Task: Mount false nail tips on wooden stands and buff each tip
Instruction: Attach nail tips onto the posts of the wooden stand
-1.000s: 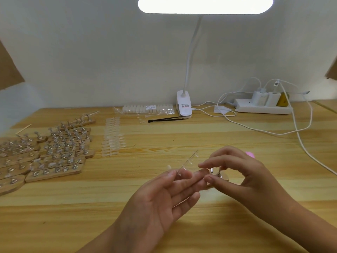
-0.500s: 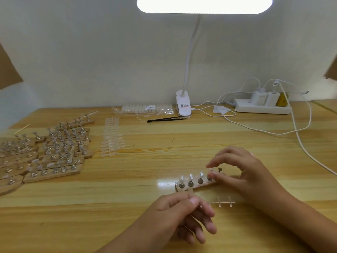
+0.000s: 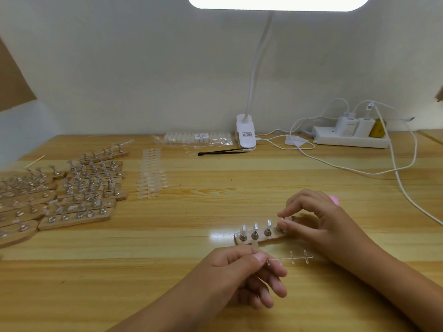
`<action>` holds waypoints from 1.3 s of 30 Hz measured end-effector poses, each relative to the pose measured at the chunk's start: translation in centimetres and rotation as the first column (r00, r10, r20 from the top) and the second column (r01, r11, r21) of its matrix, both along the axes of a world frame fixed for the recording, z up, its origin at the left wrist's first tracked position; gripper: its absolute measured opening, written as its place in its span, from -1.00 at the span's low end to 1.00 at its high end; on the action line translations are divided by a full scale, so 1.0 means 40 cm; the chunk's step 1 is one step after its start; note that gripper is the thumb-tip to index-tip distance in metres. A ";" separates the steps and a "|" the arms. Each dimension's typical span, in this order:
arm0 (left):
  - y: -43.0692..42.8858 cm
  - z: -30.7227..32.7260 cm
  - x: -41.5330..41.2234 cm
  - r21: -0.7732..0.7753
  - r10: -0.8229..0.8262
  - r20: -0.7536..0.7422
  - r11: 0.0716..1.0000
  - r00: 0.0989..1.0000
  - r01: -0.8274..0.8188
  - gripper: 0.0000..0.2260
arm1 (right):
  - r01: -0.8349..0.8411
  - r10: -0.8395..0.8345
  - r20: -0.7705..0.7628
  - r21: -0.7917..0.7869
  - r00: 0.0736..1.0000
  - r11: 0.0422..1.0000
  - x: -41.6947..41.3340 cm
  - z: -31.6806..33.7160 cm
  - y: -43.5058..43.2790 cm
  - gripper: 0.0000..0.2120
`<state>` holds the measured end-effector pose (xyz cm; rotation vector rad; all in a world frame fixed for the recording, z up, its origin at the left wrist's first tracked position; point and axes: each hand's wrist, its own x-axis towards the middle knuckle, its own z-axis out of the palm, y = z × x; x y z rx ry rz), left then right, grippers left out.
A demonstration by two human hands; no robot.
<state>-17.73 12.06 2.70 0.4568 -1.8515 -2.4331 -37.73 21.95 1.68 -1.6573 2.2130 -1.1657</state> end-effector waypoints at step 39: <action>-0.024 -0.012 0.037 -0.932 -0.191 -0.360 0.032 0.913 -0.361 -0.79 | -0.350 0.373 0.504 -0.144 0.779 0.926 0.115 0.085 0.040 -0.81</action>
